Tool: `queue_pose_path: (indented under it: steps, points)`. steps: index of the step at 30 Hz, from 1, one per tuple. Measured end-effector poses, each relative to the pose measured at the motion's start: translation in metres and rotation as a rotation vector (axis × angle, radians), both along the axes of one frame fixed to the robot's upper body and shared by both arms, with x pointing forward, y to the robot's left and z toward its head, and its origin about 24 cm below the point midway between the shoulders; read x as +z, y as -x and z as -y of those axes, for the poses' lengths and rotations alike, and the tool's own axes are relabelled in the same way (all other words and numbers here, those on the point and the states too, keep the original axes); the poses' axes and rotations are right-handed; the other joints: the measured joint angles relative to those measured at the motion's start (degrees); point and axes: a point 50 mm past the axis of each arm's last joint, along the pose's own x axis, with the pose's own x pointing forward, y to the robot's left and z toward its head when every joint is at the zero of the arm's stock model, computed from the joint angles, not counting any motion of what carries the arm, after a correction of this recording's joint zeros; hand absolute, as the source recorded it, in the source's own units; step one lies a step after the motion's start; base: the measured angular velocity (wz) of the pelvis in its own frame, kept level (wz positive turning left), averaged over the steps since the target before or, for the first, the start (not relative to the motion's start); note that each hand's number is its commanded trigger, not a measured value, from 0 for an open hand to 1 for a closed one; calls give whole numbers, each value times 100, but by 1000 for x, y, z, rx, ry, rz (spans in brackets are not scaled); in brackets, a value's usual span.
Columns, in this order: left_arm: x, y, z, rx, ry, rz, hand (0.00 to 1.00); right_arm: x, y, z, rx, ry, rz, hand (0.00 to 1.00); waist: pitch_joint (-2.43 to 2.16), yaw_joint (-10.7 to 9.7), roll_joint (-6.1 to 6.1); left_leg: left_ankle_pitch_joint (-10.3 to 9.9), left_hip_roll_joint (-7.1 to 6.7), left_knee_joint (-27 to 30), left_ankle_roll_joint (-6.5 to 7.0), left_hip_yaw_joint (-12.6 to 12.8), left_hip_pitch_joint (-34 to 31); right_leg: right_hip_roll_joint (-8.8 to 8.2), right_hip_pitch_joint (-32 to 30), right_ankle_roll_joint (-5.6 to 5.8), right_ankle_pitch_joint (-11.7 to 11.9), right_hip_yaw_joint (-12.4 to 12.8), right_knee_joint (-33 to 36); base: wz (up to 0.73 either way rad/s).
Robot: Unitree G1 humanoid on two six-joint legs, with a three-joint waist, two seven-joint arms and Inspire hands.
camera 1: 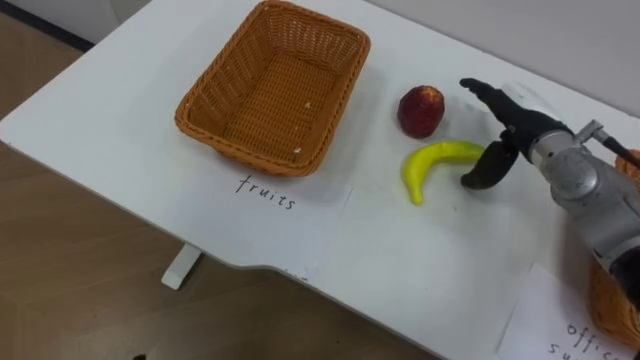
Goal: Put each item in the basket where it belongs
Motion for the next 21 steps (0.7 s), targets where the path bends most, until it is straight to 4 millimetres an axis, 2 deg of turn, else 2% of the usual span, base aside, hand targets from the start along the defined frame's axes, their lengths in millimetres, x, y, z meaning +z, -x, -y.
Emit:
queue_pose_path:
  steps: [8, 14, 21]
  points:
    - [-1, 3, -4, 2, -10, -18, 0, -7, 2, -4, 20, 29, -48, 0, -11, 23, -88, 53, -12, -147, -17, 0, 156, -5, 97, 0, 0, 7, -18, 0]
    - [-2, 7, -5, 7, -11, -33, 0, -8, 2, -5, 24, 31, -52, 0, -8, 43, -95, 55, -12, -148, -16, 0, 168, -6, 111, 0, 0, 7, -22, 0]
    - [-1, 2, -5, 8, -11, -22, 0, -11, 3, -6, 46, 56, -85, 0, 29, 173, -152, 57, -11, -144, -18, -3, 181, -3, 129, -1, 0, 7, -23, 0]
